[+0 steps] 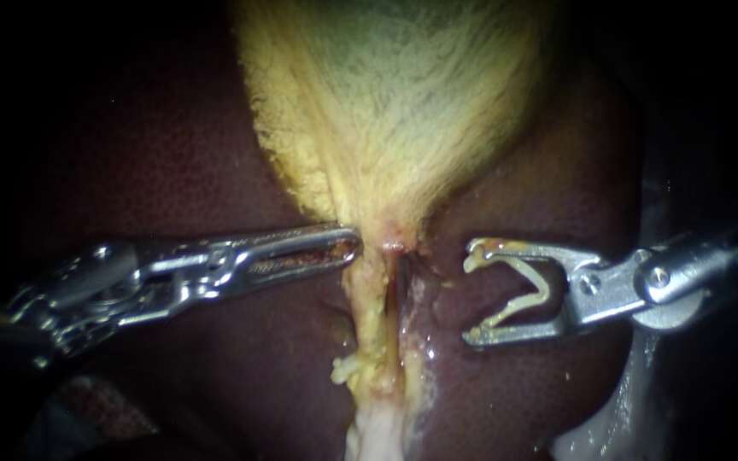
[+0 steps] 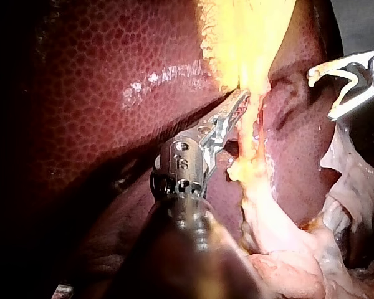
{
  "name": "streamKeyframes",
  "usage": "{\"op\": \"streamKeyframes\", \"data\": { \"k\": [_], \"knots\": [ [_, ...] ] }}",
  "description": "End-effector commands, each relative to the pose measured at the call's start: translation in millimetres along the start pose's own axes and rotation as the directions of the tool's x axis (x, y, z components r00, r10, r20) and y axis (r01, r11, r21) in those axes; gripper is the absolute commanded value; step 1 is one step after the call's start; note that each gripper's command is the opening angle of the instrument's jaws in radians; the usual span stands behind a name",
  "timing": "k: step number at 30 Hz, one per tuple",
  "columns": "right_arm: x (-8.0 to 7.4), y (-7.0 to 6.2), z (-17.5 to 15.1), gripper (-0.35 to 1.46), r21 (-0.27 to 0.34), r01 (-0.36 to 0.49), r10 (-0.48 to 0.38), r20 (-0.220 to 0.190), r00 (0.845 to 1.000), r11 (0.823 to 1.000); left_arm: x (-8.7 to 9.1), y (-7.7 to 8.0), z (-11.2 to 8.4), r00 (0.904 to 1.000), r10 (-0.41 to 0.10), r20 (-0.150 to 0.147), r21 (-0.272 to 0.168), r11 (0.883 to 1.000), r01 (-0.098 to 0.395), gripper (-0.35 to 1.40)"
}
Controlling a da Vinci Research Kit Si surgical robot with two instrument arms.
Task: Clipping second clip left tube
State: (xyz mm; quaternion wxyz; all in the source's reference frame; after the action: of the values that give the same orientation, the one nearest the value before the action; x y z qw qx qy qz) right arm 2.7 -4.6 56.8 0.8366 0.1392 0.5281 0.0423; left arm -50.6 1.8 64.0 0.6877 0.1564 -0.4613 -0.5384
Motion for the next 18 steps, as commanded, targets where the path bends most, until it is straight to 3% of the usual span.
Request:
{"op": "streamKeyframes", "data": {
  "k": [1, 10, 18],
  "knots": [
    [0.0, 0.0, 0.0, 0.6, 0.0, 0.0, 0.0, 0.001, 1.0, 1.0, 0.0, 0.0, 0.0, 1.0, 0.0, 0.0, 0.0, 1.0, 0.0, -0.35],
    [-0.8, -1.4, 2.9, 0.6, 0.027, 0.016, -0.016, -0.01, 1.0, 0.999, -0.9, 0.9, -2.5, 1.0, -0.001, -0.005, 0.005, 1.0, 0.002, -0.35],
    [-2.0, -3.1, 9.0, 0.6, 0.062, -0.019, 0.02, -0.018, 1.0, 0.998, -1.9, 2.1, -6.5, 1.0, -0.005, 0.0, -0.019, 1.0, 0.005, -0.35]
  ]
}}
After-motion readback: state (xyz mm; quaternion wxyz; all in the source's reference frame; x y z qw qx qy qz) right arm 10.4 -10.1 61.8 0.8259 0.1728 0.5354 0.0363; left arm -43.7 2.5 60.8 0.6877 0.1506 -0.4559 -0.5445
